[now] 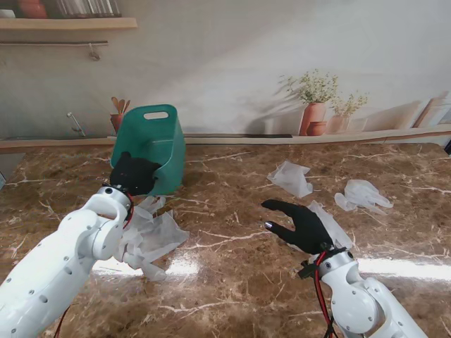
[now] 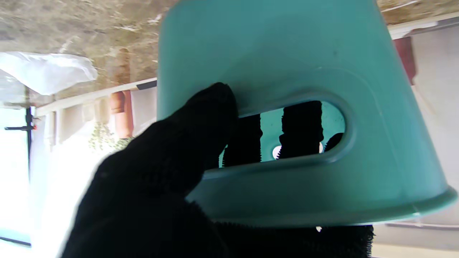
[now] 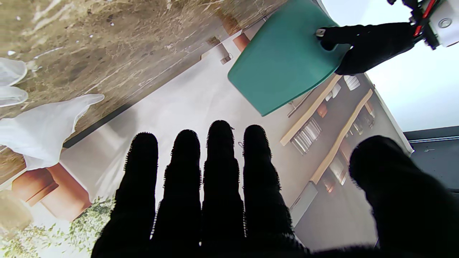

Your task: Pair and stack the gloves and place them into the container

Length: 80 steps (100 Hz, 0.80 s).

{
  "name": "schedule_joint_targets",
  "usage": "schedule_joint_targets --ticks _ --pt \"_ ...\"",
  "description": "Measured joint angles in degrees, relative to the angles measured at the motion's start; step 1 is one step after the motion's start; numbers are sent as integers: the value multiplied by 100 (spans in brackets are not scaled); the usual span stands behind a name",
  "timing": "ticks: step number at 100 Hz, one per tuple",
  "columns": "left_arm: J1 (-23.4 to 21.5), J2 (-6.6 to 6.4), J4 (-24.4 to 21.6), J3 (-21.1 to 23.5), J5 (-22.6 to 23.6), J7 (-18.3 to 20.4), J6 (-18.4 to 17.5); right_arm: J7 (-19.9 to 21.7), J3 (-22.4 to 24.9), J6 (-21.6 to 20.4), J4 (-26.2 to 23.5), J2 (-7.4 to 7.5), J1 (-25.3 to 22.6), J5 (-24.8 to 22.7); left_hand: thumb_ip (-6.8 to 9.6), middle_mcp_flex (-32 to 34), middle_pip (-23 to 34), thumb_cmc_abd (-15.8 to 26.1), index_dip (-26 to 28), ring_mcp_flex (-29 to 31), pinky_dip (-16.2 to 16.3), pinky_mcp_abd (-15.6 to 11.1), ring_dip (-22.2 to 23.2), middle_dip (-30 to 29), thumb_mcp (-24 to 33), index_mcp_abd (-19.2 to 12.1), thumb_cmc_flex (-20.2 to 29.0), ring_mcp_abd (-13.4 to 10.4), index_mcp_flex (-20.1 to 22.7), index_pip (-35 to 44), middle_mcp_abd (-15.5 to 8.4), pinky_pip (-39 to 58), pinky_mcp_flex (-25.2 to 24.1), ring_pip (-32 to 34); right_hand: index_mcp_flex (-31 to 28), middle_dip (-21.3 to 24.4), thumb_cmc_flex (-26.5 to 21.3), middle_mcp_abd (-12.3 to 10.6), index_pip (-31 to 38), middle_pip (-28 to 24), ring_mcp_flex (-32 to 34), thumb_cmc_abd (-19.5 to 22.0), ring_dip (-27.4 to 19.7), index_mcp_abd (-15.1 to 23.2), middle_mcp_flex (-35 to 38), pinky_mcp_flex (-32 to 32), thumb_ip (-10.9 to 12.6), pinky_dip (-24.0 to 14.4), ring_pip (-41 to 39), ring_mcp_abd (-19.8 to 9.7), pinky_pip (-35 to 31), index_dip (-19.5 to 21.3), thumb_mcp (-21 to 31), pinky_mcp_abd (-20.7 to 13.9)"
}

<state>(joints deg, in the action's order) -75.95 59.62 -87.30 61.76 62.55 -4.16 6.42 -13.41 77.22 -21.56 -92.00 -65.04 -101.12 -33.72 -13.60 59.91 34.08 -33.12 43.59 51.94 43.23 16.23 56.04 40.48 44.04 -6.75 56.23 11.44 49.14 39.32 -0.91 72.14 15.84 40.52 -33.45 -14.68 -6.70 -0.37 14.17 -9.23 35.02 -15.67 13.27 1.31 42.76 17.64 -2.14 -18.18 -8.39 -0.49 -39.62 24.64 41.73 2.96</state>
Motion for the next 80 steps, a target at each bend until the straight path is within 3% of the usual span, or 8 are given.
schedule_joint_targets --ticks 17,32,49,80 --pt "888 109 493 -1249 -676 -21 278 -57 95 -44 -5 -7 -53 -13 0 0 0 0 5 2 0 5 -37 0 0 3 0 1 1 -6 0 1 2 1 0 -1 -1 0 0 0 0 0 4 2 0 0 0 0 0 5 0 1 1 0" --pt "1596 378 1046 -2131 -1160 -134 551 -133 175 -85 -5 -16 -98 -35 -4 0 0 -2 7 2 0 5 -83 0 0 4 0 1 18 -6 0 2 4 1 0 -1 -1 0 1 0 0 0 5 3 1 0 0 -1 0 6 0 1 2 0" --pt "2117 639 1489 -2792 -1594 -273 669 -224 231 -101 -5 -29 -138 -54 -4 1 0 -3 7 25 -1 5 -93 0 0 5 0 1 18 -18 0 2 55 5 0 -1 -1 0 1 0 0 0 5 19 2 0 0 -1 0 6 -1 1 2 0" --pt "2728 1121 2208 -3564 -2217 -341 696 -238 300 -103 12 -36 -158 -45 -4 2 0 -3 7 26 -1 -2 -121 0 0 6 0 1 20 -17 -1 7 57 55 0 -1 -1 0 1 0 0 0 5 57 3 0 0 -1 0 7 -1 1 3 1"
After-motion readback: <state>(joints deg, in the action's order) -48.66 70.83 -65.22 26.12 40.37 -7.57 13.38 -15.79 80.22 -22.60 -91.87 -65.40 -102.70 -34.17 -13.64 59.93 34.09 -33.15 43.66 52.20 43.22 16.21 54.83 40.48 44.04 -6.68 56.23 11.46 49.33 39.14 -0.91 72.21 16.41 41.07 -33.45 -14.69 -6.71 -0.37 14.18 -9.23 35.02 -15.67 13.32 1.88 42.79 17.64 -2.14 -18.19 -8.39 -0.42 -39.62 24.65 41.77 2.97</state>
